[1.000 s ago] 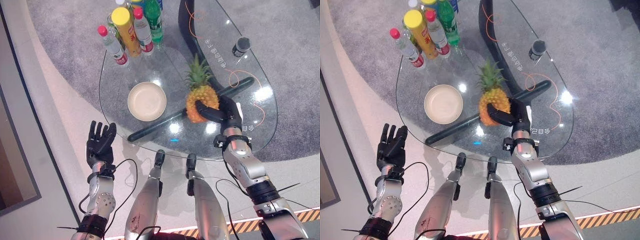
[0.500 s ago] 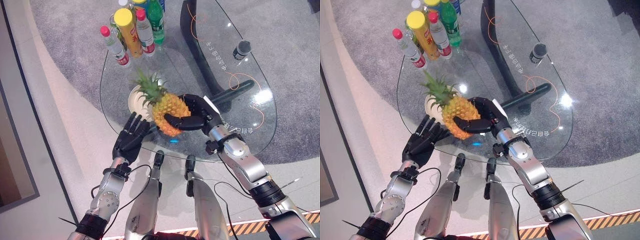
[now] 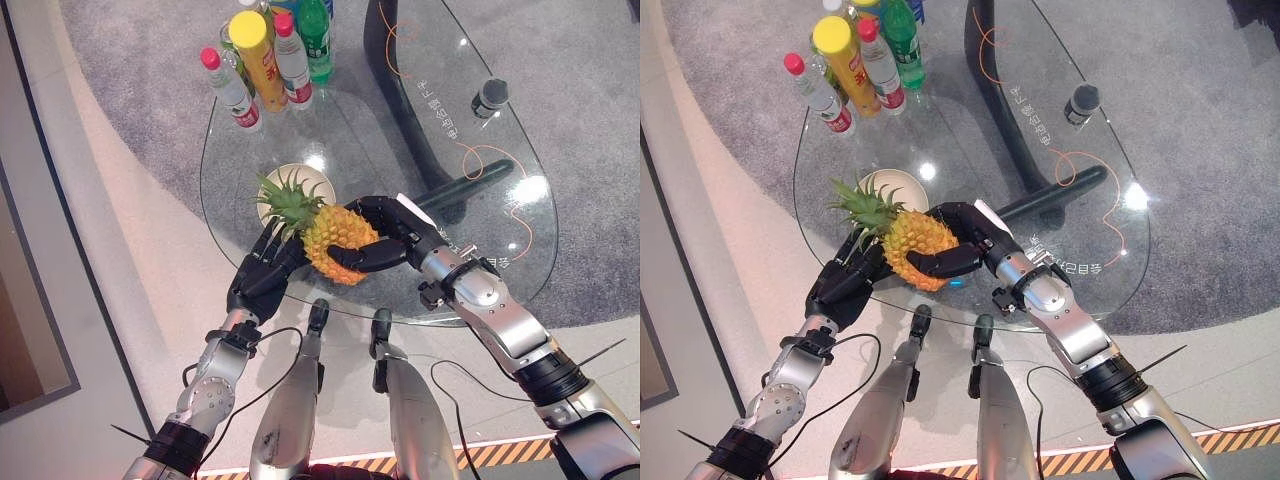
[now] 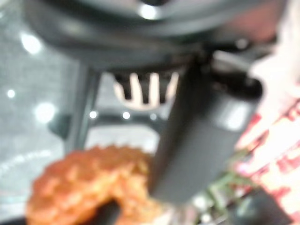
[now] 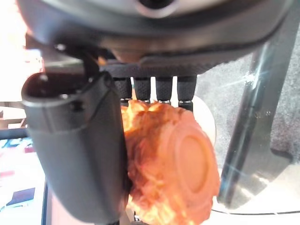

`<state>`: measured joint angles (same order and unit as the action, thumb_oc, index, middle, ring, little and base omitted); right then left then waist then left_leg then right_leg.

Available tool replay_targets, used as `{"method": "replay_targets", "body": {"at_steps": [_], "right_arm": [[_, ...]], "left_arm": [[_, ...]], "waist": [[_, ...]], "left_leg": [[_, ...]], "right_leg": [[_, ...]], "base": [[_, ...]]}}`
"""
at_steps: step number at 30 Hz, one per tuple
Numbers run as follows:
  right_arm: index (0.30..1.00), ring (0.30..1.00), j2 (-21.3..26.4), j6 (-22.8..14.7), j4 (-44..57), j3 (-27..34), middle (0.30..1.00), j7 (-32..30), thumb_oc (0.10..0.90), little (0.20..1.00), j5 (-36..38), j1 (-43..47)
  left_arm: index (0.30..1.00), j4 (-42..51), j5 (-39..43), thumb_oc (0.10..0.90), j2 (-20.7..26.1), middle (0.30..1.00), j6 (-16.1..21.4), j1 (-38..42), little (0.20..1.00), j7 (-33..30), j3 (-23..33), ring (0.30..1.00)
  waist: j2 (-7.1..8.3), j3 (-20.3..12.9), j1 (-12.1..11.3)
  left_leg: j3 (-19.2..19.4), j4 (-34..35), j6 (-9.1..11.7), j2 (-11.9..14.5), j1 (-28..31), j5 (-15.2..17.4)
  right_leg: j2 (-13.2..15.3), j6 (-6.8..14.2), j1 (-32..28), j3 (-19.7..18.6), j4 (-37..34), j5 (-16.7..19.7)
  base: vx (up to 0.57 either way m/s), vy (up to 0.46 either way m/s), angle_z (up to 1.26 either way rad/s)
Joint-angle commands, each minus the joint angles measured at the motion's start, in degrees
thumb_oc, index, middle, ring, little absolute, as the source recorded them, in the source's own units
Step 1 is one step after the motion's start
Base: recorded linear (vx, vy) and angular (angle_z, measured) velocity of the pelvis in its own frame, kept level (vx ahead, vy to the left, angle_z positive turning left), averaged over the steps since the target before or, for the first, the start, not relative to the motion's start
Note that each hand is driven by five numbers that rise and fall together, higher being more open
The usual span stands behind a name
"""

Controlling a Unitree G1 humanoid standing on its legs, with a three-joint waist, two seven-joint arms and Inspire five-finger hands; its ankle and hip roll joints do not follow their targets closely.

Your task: Pick up the fruit to the plate

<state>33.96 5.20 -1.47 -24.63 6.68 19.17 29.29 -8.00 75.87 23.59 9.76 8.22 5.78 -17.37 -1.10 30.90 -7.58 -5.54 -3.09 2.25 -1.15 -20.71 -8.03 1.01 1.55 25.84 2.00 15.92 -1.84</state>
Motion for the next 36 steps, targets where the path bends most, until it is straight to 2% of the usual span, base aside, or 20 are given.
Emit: {"method": "replay_targets", "body": {"at_steps": [1, 5, 9, 18, 21, 24, 27, 33, 34, 36], "right_arm": [[0.3, 0.3, -1.87, -4.83, 13.17, -7.71, 0.3, 10.21, 0.1, 0.2, 0.69, 3.58], [0.3, 0.3, -3.86, -4.54, 14.47, -10.12, 0.3, 17.43, 0.1, 0.2, 2.2, 5.13], [0.3, 0.3, -5.92, -3.31, 14.9, -12.77, 0.3, 23.01, 0.1, 0.2, 4.33, 7.0], [0.3, 0.3, -12.62, -1.82, 13.96, -16.5, 0.3, 29.31, 0.1, 0.2, 7.09, 10.7], [0.3, 0.3, -13.39, -0.82, 13.61, -17.38, 0.3, 30.98, 0.1, 0.2, 7.11, 11.5], [0.3, 0.3, -13.52, 0.52, 13.58, -18.21, 0.3, 31.95, 0.1, 0.2, 7.13, 11.46], [0.3, 0.3, -13.63, 1.79, 12.79, -19.16, 0.3, 30.49, 0.1, 0.2, 7.69, 11.13], [0.3, 0.3, -13.09, 1.95, 10.74, -19.55, 0.3, 28.39, 0.1, 0.2, 8.36, 10.05], [0.3, 0.3, -13.06, 1.83, 10.7, -19.68, 0.3, 27.81, 0.1, 0.2, 8.68, 9.85], [0.3, 0.3, -13.08, 1.28, 11.17, -19.75, 0.3, 22.24, 0.1, 0.2, 10.12, 9.04]], "left_arm": [[0.9, 14.08, 3.52, 0.8, -0.54, 0.9, 4.26, 3.92, 0.9, 5.73, 1.82, 0.9], [0.9, 15.06, 6.3, 0.8, -2.04, 0.9, 2.78, 4.47, 0.9, 7.05, 1.22, 0.9], [0.9, 15.23, 5.18, 0.8, -3.57, 0.9, 2.11, 4.64, 0.9, 7.64, 0.2, 0.9], [0.9, 15.24, 4.28, 0.8, -5.75, 0.9, -2.5, 4.87, 0.9, 7.43, -3.53, 0.9], [0.9, 14.66, 4.03, 0.8, -6.09, 0.9, -3.27, 5.05, 0.9, 6.88, -4.57, 0.9], [0.9, 14.5, 3.48, 0.8, -5.88, 0.9, -2.96, 4.66, 0.9, 7.03, -4.82, 0.9], [0.9, 14.42, 2.03, 0.8, -5.27, 0.9, -0.83, 4.33, 0.9, 7.45, -5.19, 0.9], [0.9, 15.03, -1.61, 0.8, -3.51, 0.9, 1.64, 4.02, 0.9, 6.91, -4.99, 0.9], [0.9, 14.94, -1.8, 0.8, -3.27, 0.9, 1.97, 3.99, 0.9, 7.1, -5.05, 0.9], [0.9, 15.19, -2.55, 0.8, -3.09, 0.9, 2.25, 3.82, 0.9, 6.91, -5.21, 0.9]], "waist": [[1.7, -1.11, 0.78], [2.19, -1.11, 0.19], [2.27, -1.11, -0.6], [1.72, -1.11, -2.51], [1.52, -1.11, -2.81], [1.36, -1.11, -3.01], [1.09, -1.11, -3.19], [0.67, -1.11, -3.45], [0.64, -1.11, -3.42], [0.45, -1.11, -3.33]], "left_leg": [[-1.47, -7.46, -2.41, -5.3, -0.51, 7.24], [-2.57, -7.43, -2.3, -5.46, -0.43, 7.31], [-3.32, -7.74, -2.17, -5.66, -0.41, 7.31], [-5.11, -8.81, -2.07, -6.55, -0.84, 7.57], [-5.32, -8.9, -2.07, -6.72, -0.87, 7.57], [-5.4, -8.77, -2.1, -6.76, -0.79, 7.47], [-5.45, -8.57, -2.08, -6.74, -0.75, 7.34], [-5.66, -8.22, -2.07, -6.7, -0.84, 7.08], [-5.66, -8.21, -2.09, -6.69, -0.93, 7.08], [-5.87, -8.05, -2.17, -6.74, -0.97, 7.0]], "right_leg": [[0.16, 2.27, -5.77, 2.51, -6.43, 2.75], [-0.05, 2.18, -6.04, 2.5, -6.53, 2.65], [-0.04, 2.02, -6.35, 2.68, -6.46, 2.58], [0.16, 1.75, -6.23, 3.61, -5.95, 2.37], [0.32, 1.75, -6.22, 3.88, -5.94, 2.35], [0.32, 1.77, -6.15, 3.98, -5.88, 2.41], [0.37, 1.76, -6.1, 4.08, -5.93, 2.48], [0.59, 1.83, -5.79, 4.45, -5.81, 2.51], [0.56, 1.85, -5.66, 4.38, -5.77, 2.53], [0.41, 1.85, -5.48, 4.09, -5.77, 2.61]], "base": [[0.01, -0.048, 0.13], [0.02, -0.055, 0.1], [0.03, -0.037, 0.03], [0.02, -0.024, 0.08], [0.01, -0.001, 0.03], [0.01, 0.001, 0.03], [0.0, 0.0, 0.0], [0.0, -0.003, 0.02], [0.0, -0.004, 0.06], [0.0, 0.0, 0.06]]}}
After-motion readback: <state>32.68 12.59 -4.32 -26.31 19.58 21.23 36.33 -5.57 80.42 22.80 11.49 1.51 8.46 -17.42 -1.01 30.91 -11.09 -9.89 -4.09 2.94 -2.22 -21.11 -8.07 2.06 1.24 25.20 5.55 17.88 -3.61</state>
